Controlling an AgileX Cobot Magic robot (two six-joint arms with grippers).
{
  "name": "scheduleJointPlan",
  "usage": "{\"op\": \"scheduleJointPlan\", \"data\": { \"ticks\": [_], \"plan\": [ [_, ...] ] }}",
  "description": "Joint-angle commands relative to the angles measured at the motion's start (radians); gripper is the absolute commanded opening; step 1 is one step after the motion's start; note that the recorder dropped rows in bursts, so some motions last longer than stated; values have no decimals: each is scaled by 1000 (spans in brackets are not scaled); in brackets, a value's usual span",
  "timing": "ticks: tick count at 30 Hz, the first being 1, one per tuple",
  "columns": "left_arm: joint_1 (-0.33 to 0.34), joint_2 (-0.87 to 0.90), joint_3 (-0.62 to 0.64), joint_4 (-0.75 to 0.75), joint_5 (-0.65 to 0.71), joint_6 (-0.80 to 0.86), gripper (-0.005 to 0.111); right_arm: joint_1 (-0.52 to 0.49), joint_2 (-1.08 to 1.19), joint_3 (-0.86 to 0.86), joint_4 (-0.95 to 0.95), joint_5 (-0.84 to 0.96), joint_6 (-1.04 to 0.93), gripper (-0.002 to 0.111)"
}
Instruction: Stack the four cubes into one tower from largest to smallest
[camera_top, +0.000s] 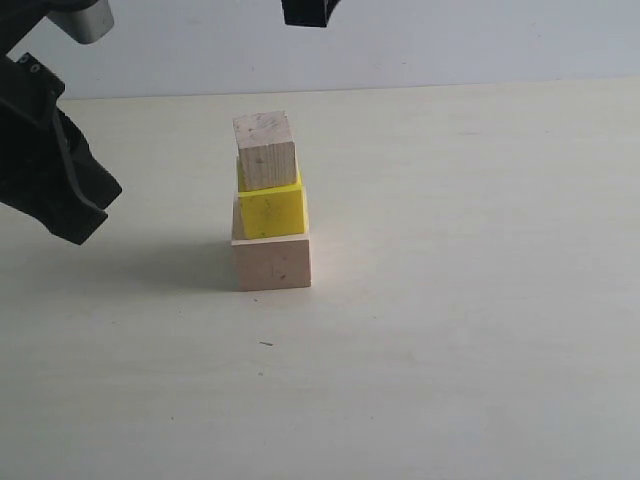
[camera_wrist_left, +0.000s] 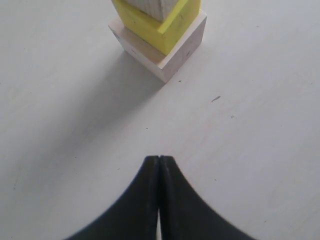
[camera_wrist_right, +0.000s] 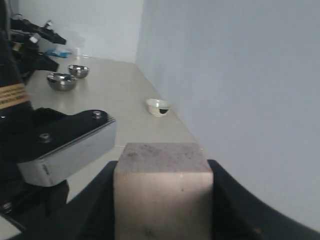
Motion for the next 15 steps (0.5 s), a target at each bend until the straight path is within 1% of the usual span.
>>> {"op": "scheduleJointPlan", "data": {
  "ticks": [1, 7, 11, 15],
  "plan": [
    [3, 2, 2, 0, -9, 3, 0, -1, 19, 2, 51, -30, 34, 0],
    [3, 2, 2, 0, -9, 3, 0, -1, 51, 2, 202, -121, 97, 0],
    [3, 2, 2, 0, -9, 3, 0, -1, 71, 2, 159, -128, 103, 0],
    [3, 2, 2, 0, -9, 3, 0, -1, 78, 2, 98, -128, 47, 0]
  ]
}}
